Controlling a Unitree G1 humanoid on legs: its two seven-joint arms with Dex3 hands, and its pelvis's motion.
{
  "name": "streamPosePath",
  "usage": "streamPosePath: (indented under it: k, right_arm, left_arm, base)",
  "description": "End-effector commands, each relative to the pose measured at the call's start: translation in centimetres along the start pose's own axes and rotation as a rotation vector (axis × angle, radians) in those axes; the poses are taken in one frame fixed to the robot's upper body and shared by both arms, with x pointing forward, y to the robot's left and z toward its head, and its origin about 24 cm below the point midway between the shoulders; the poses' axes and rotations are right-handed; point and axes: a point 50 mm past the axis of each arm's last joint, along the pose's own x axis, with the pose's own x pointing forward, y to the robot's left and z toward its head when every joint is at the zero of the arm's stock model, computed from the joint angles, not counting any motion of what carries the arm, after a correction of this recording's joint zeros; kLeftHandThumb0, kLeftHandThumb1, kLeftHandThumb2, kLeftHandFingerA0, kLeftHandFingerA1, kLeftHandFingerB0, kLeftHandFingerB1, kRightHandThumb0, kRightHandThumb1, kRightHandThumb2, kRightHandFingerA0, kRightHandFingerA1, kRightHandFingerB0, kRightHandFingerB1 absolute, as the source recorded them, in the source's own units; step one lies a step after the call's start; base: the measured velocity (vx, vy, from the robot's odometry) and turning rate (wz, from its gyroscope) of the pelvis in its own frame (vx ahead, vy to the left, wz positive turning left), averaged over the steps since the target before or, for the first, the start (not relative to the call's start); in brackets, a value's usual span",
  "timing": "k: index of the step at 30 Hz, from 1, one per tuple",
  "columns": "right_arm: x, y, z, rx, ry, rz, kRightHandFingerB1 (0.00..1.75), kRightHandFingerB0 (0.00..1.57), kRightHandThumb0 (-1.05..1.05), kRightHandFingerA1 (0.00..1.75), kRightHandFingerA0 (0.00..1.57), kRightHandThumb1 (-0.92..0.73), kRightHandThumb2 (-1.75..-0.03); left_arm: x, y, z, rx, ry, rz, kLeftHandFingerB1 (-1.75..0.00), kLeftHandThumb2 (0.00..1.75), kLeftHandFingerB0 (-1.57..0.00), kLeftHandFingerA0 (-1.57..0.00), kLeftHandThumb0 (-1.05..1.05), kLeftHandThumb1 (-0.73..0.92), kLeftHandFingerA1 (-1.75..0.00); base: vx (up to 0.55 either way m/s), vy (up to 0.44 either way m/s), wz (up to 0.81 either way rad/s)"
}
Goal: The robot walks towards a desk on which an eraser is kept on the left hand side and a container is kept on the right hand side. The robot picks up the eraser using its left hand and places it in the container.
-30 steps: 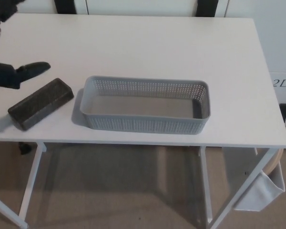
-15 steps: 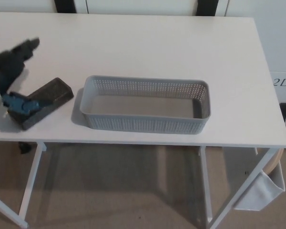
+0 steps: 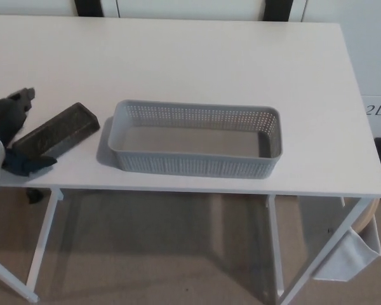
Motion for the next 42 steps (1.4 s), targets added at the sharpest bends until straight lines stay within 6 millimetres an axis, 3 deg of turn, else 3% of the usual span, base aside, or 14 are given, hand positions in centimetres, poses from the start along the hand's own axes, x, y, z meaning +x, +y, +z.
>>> streamPosePath:
  k: [1,13,14,18,20,21,22,23,25,27,29,32,33,42]
  right_arm:
    - [0.0,-0.7,0.5,-0.034,-0.02,-0.019,0.52,0.53,-0.23,0.62,0.79,-0.42,-0.52]
    - [0.3,-0.5,1.3,-0.038,-0.041,-0.012,0.53,0.52,-0.21,0.61,0.78,-0.42,-0.52]
    - [0.3,-0.4,1.4,-0.043,-0.041,-0.013,0.52,0.53,-0.22,0.6,0.77,-0.42,-0.52]
    - [0.3,-0.3,1.5,-0.05,-0.048,-0.002,0.51,0.51,-0.23,0.6,0.75,-0.43,-0.52]
    - [0.3,-0.4,1.5,-0.06,-0.047,-0.004,0.51,0.51,-0.24,0.6,0.75,-0.43,-0.52]
    - [0.4,-0.3,1.6,-0.064,-0.051,-0.001,0.51,0.51,-0.25,0.6,0.75,-0.43,-0.52]
    - [0.4,-0.3,1.7,-0.061,-0.052,-0.002,0.51,0.51,-0.25,0.6,0.75,-0.43,-0.52]
    - [0.5,-0.4,1.9,-0.049,-0.054,-0.005,0.51,0.51,-0.24,0.6,0.76,-0.43,-0.52]
    - [0.6,-0.4,1.9,-0.049,-0.054,-0.01,0.51,0.53,-0.24,0.62,0.78,-0.43,-0.52]
    - [0.7,-0.4,2.2,-0.053,-0.055,-0.012,0.51,0.52,-0.25,0.61,0.78,-0.44,-0.52]
    - [0.6,-0.5,2.2,-0.071,-0.06,-0.005,0.51,0.53,-0.26,0.61,0.78,-0.44,-0.52]
    - [0.6,-0.6,2.4,-0.078,-0.061,-0.007,0.5,0.51,-0.25,0.6,0.77,-0.45,-0.53]
    - [0.7,-0.6,2.4,-0.079,-0.056,-0.012,0.5,0.51,-0.25,0.59,0.78,-0.45,-0.53]
    - [0.7,-0.7,2.6,-0.085,-0.051,-0.005,0.5,0.52,-0.23,0.59,0.77,-0.47,-0.53]
  left_arm:
    - [0.1,-0.1,-0.3,0.013,0.036,0.014,-0.05,0.79,0.0,0.0,-0.71,0.42,0.0]
    - [0.2,-1.6,0.2,0.033,0.036,-0.039,-0.12,0.79,0.0,0.0,-0.68,0.39,-0.07]
    - [0.2,-1.7,0.2,0.028,0.034,-0.042,-0.2,0.58,0.0,0.0,-0.73,0.47,-0.16]
    - [0.2,-2.1,0.4,0.058,0.028,-0.065,-0.13,0.8,-0.07,-0.08,-0.7,0.44,-0.2]
    - [0.2,-2.5,0.5,0.056,0.021,-0.084,-0.34,0.76,-0.07,-0.26,-0.59,0.47,-0.5]
    - [0.2,-2.4,0.6,0.019,-0.001,-0.101,-0.3,0.61,-0.26,-0.65,-0.34,0.67,-1.07]
    - [0.3,-2.4,0.6,0.024,0.008,-0.142,-0.36,0.63,-0.48,-1.07,-0.23,0.77,-0.72]
    - [0.3,-2.5,0.7,0.072,0.011,-0.178,-0.43,0.63,-0.64,-1.17,-0.18,0.74,-0.75]
    - [0.4,-2.6,0.8,0.124,0.011,-0.164,-0.54,0.59,-0.84,-1.06,-0.16,0.65,-0.98]
    - [0.4,-2.8,0.8,0.125,0.018,-0.168,-1.21,0.61,-0.66,-0.91,-0.12,0.68,-1.33]
    - [0.4,-2.9,0.8,0.122,0.021,-0.176,-1.03,0.63,-0.64,-0.91,-0.17,0.74,-1.21]
    - [0.4,-2.7,0.7,0.092,0.016,-0.162,-1.21,0.65,-0.56,-0.89,-0.16,0.73,-1.43]
    - [0.4,-2.5,0.7,0.089,0.014,-0.162,-1.02,0.62,-0.63,-0.97,-0.16,0.74,-1.32]
    - [0.3,-1.8,0.3,0.006,-0.001,-0.135,-1.13,0.64,-0.63,-0.97,-0.19,0.79,-1.35]
  base:
    - [0.0,0.0,0.0]
    - [0.0,0.0,0.0]
    - [0.0,0.0,0.0]
    - [0.0,0.0,0.0]
    - [0.0,0.0,0.0]
    - [0.0,0.0,0.0]
    - [0.0,0.0,0.0]
    - [0.0,0.0,0.0]
    - [0.0,0.0,0.0]
    - [0.0,0.0,0.0]
    - [0.0,0.0,0.0]
    - [0.0,0.0,0.0]
    - [0.0,0.0,0.0]
    - [0.0,0.0,0.0]
